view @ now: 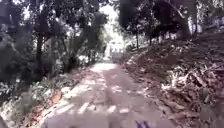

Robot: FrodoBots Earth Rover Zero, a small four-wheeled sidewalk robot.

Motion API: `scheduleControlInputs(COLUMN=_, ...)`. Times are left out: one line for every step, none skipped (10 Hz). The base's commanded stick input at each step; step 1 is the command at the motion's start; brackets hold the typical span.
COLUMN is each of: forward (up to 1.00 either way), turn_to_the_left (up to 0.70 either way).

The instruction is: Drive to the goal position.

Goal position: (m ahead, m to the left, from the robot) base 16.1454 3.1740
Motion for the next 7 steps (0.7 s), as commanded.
scheduleControlInputs(forward=0.85, turn_to_the_left=0.0)
scheduleControlInputs(forward=0.85, turn_to_the_left=0.0)
scheduleControlInputs(forward=0.85, turn_to_the_left=0.0)
scheduleControlInputs(forward=0.85, turn_to_the_left=-0.03)
scheduleControlInputs(forward=0.85, turn_to_the_left=-0.16)
scheduleControlInputs(forward=0.85, turn_to_the_left=-0.27)
scheduleControlInputs(forward=0.85, turn_to_the_left=-0.11)
